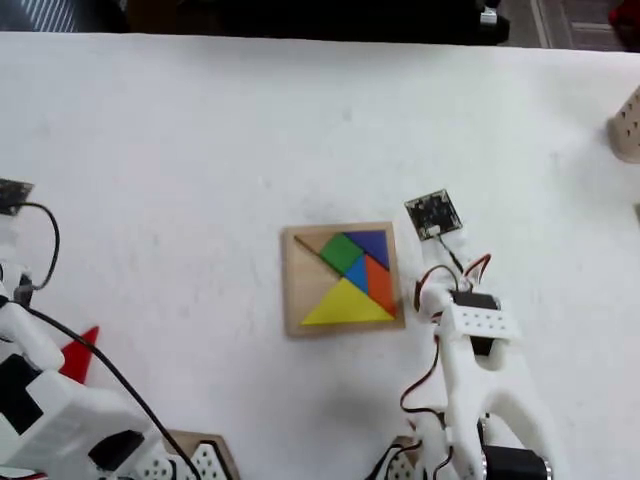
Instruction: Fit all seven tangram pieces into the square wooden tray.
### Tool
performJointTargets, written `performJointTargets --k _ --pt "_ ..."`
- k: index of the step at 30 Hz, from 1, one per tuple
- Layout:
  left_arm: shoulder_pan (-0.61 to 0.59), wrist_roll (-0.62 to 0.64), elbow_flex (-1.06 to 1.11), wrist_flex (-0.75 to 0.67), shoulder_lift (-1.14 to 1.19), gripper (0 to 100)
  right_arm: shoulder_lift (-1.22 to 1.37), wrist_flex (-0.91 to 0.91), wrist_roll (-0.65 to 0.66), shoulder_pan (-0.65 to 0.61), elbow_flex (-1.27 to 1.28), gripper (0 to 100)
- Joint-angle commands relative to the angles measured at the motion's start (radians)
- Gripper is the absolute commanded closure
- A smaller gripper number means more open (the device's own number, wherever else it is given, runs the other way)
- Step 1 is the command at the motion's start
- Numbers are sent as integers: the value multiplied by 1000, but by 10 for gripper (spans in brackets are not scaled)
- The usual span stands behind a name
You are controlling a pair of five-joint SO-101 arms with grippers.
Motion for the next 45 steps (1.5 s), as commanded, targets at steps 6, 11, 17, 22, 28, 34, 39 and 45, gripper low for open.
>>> performJointTargets --k 6,11,17,22,28,34,39,45 --pt "-53 488 -43 -23 -51 976 -33 -12 14 -12 -8 981" --pt "-73 638 -38 -23 -56 976 -33 -13 14 -12 -8 981" --pt "-73 651 -25 83 -53 976 -33 -15 14 -12 -8 981" --pt "-74 671 94 -17 -90 977 -33 -15 14 -12 -8 981" --pt "-91 779 374 -290 -262 978 -33 -16 14 -12 -8 981" --pt "-87 690 623 -451 -444 976 -33 -18 14 -12 -8 981" --pt "-87 549 712 -459 -475 897 -33 -18 14 -12 -8 981" --pt "-88 548 772 -489 -483 805 -33 -18 14 -12 -8 981"
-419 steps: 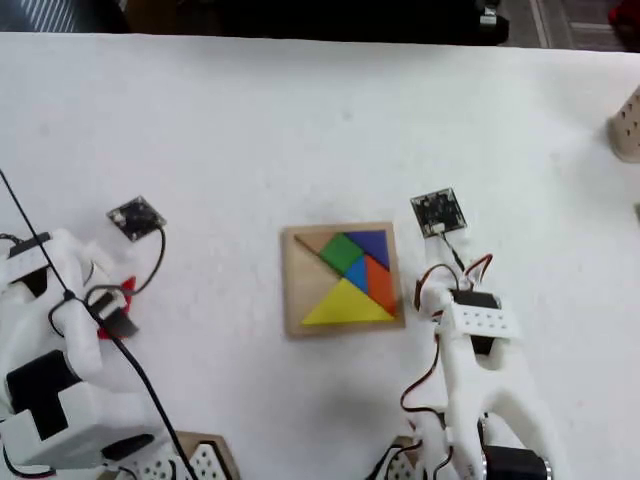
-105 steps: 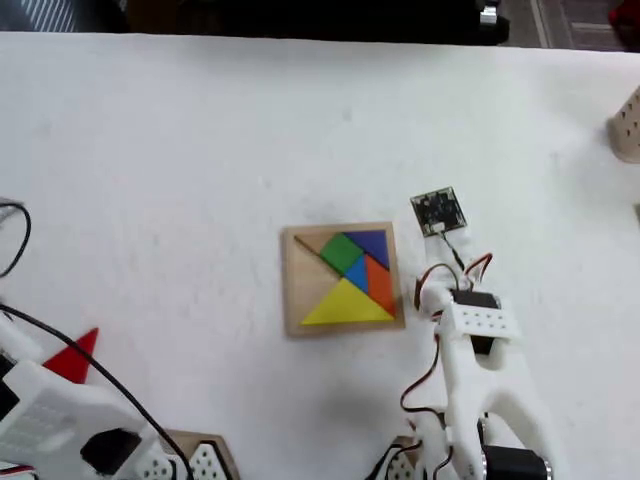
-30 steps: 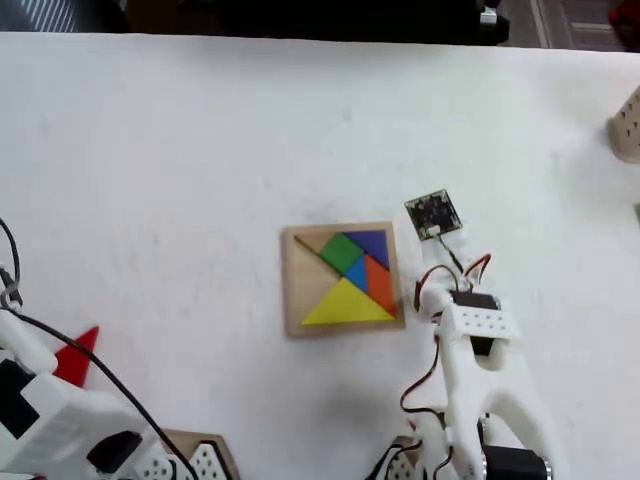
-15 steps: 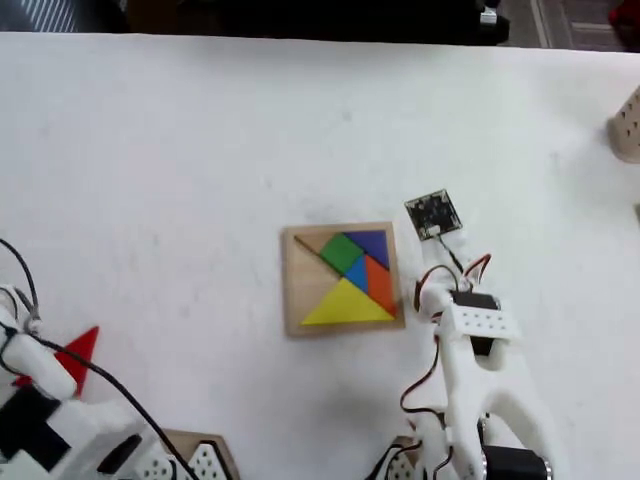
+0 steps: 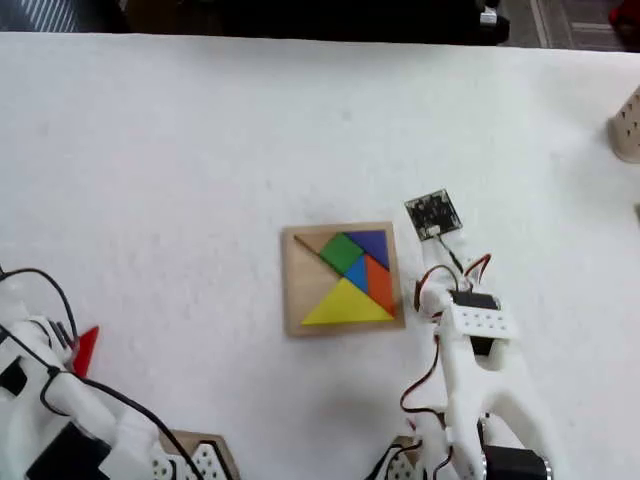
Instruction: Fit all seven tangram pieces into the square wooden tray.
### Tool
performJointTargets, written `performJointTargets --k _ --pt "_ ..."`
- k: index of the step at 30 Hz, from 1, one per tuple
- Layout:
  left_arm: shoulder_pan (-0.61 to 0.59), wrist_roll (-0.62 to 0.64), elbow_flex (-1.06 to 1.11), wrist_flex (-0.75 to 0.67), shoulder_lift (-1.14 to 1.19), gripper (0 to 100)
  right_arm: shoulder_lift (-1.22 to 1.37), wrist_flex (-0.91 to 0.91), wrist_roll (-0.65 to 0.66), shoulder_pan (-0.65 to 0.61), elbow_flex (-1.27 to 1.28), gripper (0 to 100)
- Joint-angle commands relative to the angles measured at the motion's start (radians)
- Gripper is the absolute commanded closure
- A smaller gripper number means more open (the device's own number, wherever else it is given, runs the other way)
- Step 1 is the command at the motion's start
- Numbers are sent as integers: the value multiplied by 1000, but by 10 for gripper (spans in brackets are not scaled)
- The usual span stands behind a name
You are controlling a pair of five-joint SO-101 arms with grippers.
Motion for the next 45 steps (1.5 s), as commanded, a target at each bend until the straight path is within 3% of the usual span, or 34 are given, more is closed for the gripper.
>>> performJointTargets --k 1,7,12,20,24,30,45 --pt "1 -44 18 -14 -28 805 -33 -18 14 -12 -8 981" --pt "-5 -69 18 58 -30 805 -33 -19 14 -22 -8 981" --pt "-2 -244 9 112 -30 805 -33 -19 14 -25 -8 981" --pt "-7 -46 -155 400 -193 810 -33 -19 14 -25 -9 981" --pt "-2 -40 -123 497 -320 966 -33 -19 14 -25 -9 981" --pt "-7 -40 66 500 -450 973 -33 -19 14 -25 -9 981" --pt "-145 -95 135 500 -461 976 -33 -19 14 -25 -9 981"
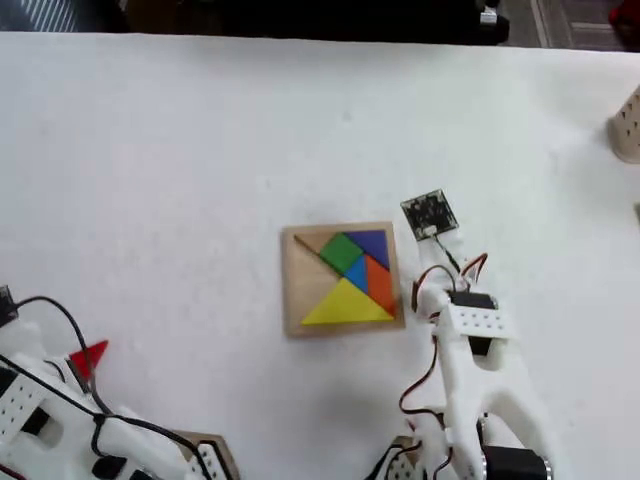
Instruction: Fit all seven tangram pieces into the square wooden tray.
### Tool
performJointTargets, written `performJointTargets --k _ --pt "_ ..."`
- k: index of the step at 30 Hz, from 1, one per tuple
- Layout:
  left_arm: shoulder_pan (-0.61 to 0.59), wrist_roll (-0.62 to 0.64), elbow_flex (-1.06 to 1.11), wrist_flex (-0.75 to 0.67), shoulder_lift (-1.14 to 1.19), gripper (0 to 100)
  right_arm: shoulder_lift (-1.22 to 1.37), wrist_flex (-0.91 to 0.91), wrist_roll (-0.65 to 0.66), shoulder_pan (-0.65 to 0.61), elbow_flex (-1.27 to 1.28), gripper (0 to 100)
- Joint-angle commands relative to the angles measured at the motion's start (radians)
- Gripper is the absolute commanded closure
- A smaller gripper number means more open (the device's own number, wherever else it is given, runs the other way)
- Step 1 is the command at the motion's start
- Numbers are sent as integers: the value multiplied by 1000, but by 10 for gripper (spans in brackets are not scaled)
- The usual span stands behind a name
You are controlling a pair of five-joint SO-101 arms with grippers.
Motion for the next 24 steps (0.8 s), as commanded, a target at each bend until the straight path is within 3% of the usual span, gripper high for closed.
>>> performJointTargets --k 1,6,11,18,24 --pt "7 -6 3 -31 -24 976 -33 -19 14 -8 -9 981" --pt "99 -2 -3 -41 -24 976 -33 -15 14 -7 -9 981" --pt "107 18 -35 -72 27 976 -33 -13 14 -5 -9 981" --pt "85 -40 -219 -18 407 976 -33 -13 14 -7 -9 981" --pt "38 -17 -446 -25 717 976 -33 -13 14 -7 -9 981"
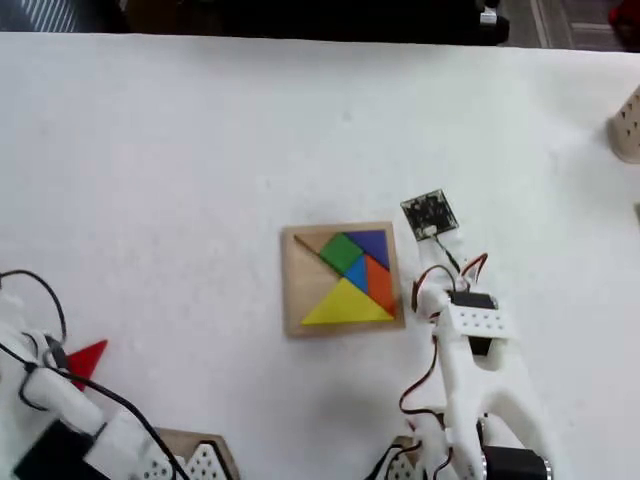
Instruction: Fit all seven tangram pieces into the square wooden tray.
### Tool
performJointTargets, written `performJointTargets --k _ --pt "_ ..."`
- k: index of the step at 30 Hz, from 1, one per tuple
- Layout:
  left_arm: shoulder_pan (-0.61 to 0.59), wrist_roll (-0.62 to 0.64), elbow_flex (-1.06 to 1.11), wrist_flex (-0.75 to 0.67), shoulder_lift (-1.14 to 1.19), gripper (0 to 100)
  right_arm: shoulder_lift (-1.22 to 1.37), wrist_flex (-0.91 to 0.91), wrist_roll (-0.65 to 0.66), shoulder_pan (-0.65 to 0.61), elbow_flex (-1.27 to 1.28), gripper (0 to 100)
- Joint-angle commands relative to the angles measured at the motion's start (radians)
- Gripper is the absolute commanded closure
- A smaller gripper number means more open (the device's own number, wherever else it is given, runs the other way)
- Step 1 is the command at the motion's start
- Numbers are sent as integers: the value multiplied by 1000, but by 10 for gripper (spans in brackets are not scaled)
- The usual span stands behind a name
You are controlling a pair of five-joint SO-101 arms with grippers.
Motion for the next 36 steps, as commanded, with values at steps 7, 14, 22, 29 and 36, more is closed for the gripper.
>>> performJointTargets --k 7,14,22,29,36 --pt "-18 -17 -353 -3 389 976 -33 -13 14 -7 -9 981" --pt "-22 -109 -580 269 389 976 -33 -13 14 -5 -8 981" --pt "-39 -235 -713 595 387 978 -33 -13 14 -5 -8 981" --pt "-111 -448 -493 595 206 980 -33 -13 14 -7 -8 981" --pt "-38 -405 -21 293 -160 979 -33 -13 14 -7 -8 981"
